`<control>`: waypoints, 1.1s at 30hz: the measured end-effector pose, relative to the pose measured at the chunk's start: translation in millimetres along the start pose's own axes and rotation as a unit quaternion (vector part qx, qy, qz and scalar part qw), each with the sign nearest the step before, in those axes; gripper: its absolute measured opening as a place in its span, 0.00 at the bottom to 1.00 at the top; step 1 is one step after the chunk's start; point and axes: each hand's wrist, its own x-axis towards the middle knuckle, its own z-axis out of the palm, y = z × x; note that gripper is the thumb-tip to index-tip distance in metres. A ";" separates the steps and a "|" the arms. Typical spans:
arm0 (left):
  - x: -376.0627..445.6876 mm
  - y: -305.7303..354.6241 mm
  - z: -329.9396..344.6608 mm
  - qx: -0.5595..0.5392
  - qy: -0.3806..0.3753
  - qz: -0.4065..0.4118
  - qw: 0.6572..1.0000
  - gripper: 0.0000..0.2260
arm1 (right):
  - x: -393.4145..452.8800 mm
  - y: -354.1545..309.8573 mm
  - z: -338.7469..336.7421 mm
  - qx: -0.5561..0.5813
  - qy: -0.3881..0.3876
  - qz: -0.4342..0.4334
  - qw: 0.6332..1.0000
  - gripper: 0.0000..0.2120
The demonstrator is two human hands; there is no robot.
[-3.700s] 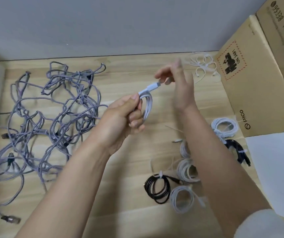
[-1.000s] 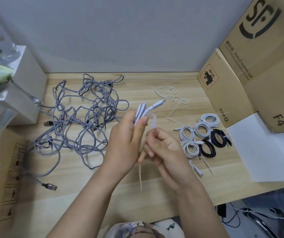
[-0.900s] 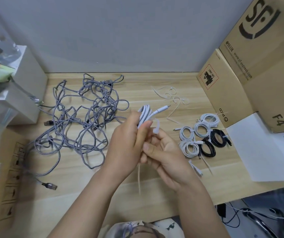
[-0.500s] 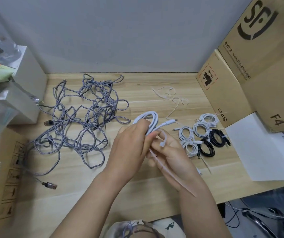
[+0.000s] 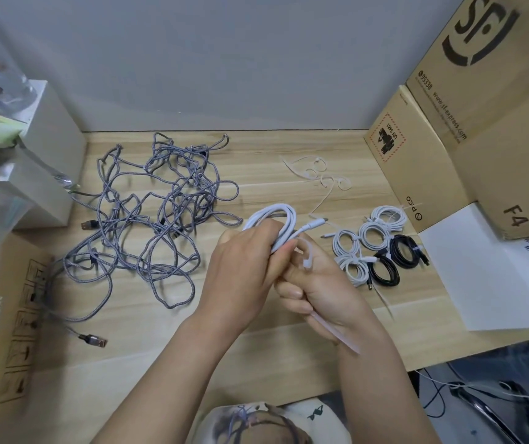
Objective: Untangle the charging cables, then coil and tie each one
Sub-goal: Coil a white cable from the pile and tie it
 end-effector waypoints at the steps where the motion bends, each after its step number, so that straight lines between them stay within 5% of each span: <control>1: 0.1 0.8 -0.3 0.002 0.003 0.001 1.000 0.08 | -0.6 -0.6 0.6 -0.003 0.004 0.002 1.000 0.11; 13: -1.7 6.8 -2.2 -0.116 -0.001 -0.114 0.987 0.13 | -4.4 -1.0 2.1 -0.059 0.147 -0.087 0.984 0.18; 17: 2.2 11.1 -3.4 -0.346 -0.029 -0.225 0.911 0.11 | -5.0 0.8 -0.8 -0.122 0.144 -0.061 0.980 0.17; 28: -1.4 7.5 -2.6 -0.293 -0.053 -0.214 0.930 0.11 | -4.6 4.6 0.2 -0.168 0.106 -0.132 0.971 0.06; 33: 0.8 8.9 -5.2 -0.356 -0.034 -0.203 0.912 0.11 | -3.6 3.1 -0.4 -0.164 0.162 -0.153 0.961 0.24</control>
